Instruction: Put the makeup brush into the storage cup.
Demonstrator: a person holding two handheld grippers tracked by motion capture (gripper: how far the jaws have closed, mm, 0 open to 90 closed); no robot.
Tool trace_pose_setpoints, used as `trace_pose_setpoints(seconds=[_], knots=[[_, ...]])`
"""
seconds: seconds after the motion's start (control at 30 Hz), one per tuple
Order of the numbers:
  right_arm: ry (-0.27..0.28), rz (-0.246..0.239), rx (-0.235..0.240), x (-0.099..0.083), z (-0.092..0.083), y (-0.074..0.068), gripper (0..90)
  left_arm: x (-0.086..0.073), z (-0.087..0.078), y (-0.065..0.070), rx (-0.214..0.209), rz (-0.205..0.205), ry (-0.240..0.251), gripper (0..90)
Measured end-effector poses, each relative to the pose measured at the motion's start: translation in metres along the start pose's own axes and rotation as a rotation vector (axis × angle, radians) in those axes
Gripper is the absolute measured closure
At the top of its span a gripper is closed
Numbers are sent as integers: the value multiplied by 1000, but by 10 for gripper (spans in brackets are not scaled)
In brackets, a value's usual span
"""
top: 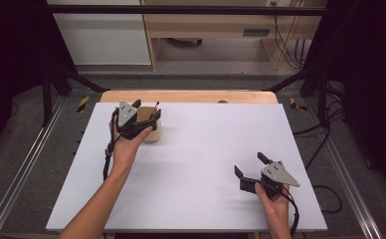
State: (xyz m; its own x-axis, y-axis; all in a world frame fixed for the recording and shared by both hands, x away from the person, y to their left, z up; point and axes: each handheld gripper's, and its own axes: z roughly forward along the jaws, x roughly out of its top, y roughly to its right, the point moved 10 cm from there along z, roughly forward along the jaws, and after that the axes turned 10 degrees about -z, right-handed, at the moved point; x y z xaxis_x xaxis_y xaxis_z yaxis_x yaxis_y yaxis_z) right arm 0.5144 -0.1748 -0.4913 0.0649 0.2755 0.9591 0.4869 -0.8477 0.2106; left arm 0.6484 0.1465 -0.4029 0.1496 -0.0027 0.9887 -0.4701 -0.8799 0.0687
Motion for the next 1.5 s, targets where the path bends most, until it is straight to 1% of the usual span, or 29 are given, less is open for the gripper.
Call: trace_pose_setpoints(seconds=[0.1, 0.13, 0.17, 0.2, 0.23, 0.33, 0.4, 0.47, 0.53, 0.57, 0.63, 0.67, 0.77, 0.9, 1.03, 1.13, 1.17, 1.2, 1.3, 1.33, 1.37, 1.5], knots=[[-2, 1, 1, 0, 0, 0, 66, 2, -2, 6, -12, 37, 5, 142], [-2, 0, 2, 0, 0, -1, 66, 3, -2, 7, -12, 61, 15, 138], [-1, 1, 2, 0, 1, -1, 66, 3, -2, 9, -14, 68, 15, 130], [-1, 0, 2, 0, 1, -1, 66, 2, -2, 11, -21, 59, 4, 119], [0, -1, 2, 0, 1, -1, 66, 2, -3, 13, -23, 62, 0, 110], [-1, 0, 2, 0, 1, -1, 66, 0, -4, 17, -29, 84, -13, 88], [-1, -2, 2, 0, 1, -1, 66, -1, -4, 21, -41, 83, -15, 80], [-2, -2, 2, 0, 1, -1, 66, -2, -5, 24, -42, 98, -25, 71], [-2, -2, 2, 0, 1, -1, 66, -2, -7, 28, -50, 103, -27, 62], [-3, -2, 1, -1, 1, -1, 65, -2, -7, 30, -49, 105, -29, 58], [-5, -4, 1, -1, 1, -1, 65, -3, -8, 33, -56, 97, -40, 52], [-7, -6, 0, -1, 1, -1, 65, -3, -8, 35, -58, 91, -37, 51], [-8, -6, 1, -1, 1, -2, 65, -2, -11, 41, -69, 99, -37, 45], [-8, -7, 0, -1, 1, -1, 62, -2, -12, 47, -80, 89, -40, 41], [-6, -2, -1, -1, 1, -1, 59, -6, -12, 53, -82, 81, -61, 41], [-5, -3, -4, -1, 1, 0, 57, -8, -13, 59, -88, 82, -69, 41], [-6, -2, -4, -1, 1, 0, 57, -7, -13, 61, -89, 89, -60, 40], [-8, -4, -4, -1, 1, 0, 57, -9, -13, 64, -95, 80, -69, 38], [-7, -6, -4, -1, 1, 0, 57, -13, -14, 71, -104, 100, -80, 18], [-6, -6, -5, -1, 1, 0, 57, -14, -14, 73, -110, 97, -83, 18], [-6, -4, -6, -1, 0, 0, 57, -15, -14, 75, -113, 107, -80, 18], [-5, -6, -8, -1, 0, 1, 55, -20, -16, 84, -136, 113, -92, 19]])
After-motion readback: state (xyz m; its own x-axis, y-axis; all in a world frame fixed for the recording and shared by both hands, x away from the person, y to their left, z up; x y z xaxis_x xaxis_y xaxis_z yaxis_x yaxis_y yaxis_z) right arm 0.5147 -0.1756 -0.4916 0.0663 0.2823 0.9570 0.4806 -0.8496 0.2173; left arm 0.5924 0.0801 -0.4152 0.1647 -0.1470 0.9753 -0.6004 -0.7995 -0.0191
